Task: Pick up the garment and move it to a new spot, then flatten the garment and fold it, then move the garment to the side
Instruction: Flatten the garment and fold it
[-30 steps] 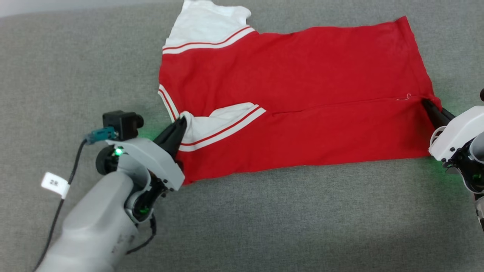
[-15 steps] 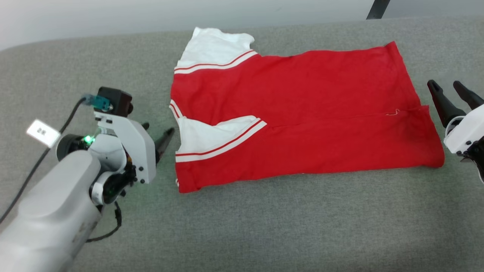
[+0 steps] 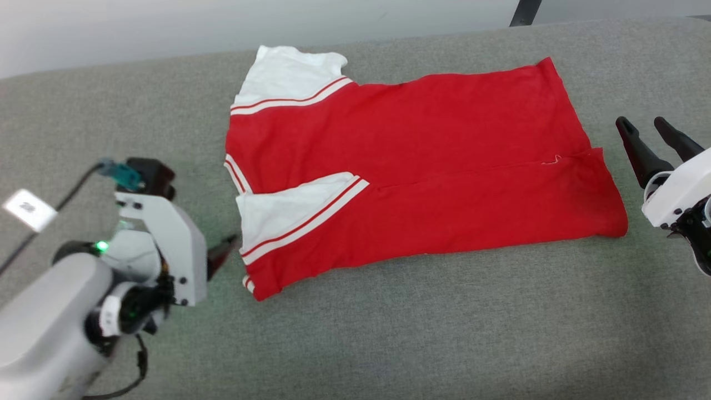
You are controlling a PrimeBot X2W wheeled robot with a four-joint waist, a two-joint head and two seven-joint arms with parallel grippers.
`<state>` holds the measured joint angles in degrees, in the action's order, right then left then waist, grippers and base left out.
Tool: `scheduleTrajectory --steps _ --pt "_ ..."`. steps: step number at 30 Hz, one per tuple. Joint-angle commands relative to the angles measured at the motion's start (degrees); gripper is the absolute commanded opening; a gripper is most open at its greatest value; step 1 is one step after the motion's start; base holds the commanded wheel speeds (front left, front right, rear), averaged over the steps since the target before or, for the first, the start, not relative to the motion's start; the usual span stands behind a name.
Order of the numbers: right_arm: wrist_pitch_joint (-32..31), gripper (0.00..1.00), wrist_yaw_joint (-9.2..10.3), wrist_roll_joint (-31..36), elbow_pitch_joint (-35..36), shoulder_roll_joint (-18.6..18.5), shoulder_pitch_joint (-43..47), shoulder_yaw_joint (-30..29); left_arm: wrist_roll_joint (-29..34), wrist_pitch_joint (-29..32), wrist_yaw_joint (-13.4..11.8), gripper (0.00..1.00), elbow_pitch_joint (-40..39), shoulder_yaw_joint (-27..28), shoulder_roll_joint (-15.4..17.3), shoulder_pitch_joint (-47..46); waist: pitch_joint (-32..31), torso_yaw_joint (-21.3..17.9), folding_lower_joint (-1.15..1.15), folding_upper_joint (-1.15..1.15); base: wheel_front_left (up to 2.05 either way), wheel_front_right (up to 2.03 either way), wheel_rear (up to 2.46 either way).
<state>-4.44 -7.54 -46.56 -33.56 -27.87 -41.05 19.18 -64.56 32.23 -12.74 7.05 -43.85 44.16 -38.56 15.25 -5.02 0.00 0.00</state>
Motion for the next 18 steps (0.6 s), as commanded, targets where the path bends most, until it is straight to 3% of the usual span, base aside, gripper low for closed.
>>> scheduleTrajectory --steps 1,5,10,12,18 --pt "0.5 1.0 0.08 -0.5 0.0 0.0 0.4 0.1 -0.4 -0.1 -0.7 1.0 -1.0 0.5 0.6 0.8 -0.2 -0.1 0.0 0.0 0.0 0.0 0.0" --pt "0.7 1.0 0.08 -0.7 -0.4 0.0 0.5 0.1 -0.9 1.4 -2.6 1.0 -5.9 1.4 2.9 1.2 -0.5 -0.2 0.0 0.0 0.0 0.0 0.0" --pt "0.9 1.0 0.08 -0.9 -0.4 0.5 -0.1 0.6 -3.7 4.7 -4.8 1.0 -11.6 0.7 2.9 3.6 -0.4 -0.4 0.0 0.0 0.0 0.0 0.0" --pt "0.9 1.0 0.08 -1.1 -0.2 0.7 -0.6 0.8 -3.0 5.4 -4.9 1.0 -11.1 -0.1 3.9 3.8 0.1 -0.7 0.0 0.0 0.0 0.0 0.0" --pt "1.0 1.0 0.08 -1.2 0.0 0.9 -1.7 1.5 -5.1 4.9 -4.0 1.0 -5.2 -0.6 0.5 5.2 1.4 -1.7 0.0 0.0 0.0 0.0 0.0"
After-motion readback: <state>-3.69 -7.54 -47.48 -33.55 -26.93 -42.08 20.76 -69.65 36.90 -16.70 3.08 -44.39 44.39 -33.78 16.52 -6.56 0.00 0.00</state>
